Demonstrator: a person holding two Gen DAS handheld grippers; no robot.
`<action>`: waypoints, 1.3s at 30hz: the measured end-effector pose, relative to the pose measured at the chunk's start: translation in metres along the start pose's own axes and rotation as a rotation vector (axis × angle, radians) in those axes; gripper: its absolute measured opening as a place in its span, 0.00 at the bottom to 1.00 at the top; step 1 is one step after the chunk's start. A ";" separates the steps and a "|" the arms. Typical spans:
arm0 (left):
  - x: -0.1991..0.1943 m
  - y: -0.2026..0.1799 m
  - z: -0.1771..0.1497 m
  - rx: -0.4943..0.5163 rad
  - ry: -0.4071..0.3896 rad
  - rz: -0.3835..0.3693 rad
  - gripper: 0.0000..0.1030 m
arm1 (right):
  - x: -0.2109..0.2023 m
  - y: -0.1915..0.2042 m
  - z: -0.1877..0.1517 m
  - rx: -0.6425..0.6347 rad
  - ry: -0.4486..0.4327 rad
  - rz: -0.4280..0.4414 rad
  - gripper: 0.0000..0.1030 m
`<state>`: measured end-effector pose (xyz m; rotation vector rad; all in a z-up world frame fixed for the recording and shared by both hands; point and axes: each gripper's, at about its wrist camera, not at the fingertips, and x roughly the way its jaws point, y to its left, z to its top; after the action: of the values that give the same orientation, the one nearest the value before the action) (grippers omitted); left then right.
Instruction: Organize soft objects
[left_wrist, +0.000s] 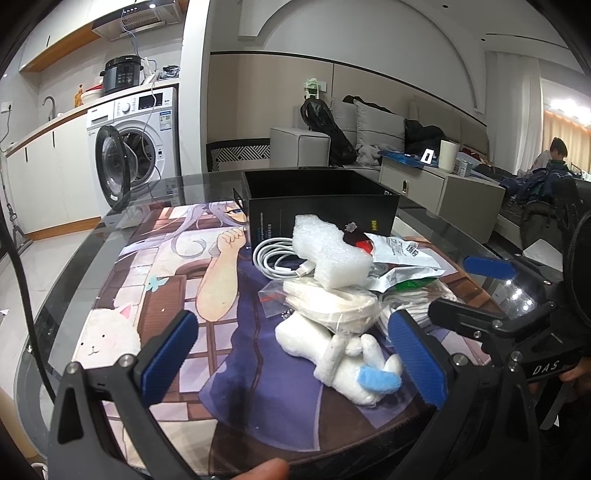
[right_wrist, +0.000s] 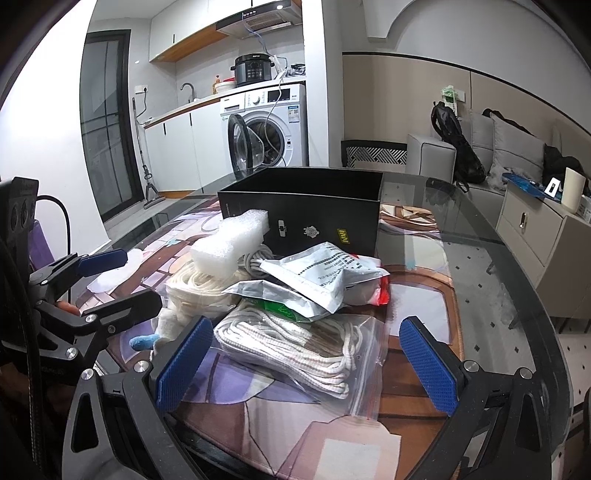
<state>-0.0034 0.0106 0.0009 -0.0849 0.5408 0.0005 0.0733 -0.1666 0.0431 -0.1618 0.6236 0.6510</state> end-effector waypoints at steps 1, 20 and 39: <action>0.000 0.000 -0.001 0.000 0.002 -0.001 1.00 | 0.001 0.001 0.000 -0.003 0.004 0.004 1.00; 0.007 0.002 -0.002 0.008 0.039 -0.046 1.00 | 0.038 0.014 0.005 -0.080 0.142 0.046 1.00; 0.011 0.003 -0.003 0.023 0.055 -0.051 1.00 | 0.061 0.010 0.023 -0.111 0.220 0.112 1.00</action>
<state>0.0038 0.0127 -0.0077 -0.0764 0.5934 -0.0579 0.1166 -0.1195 0.0265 -0.3064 0.8128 0.7827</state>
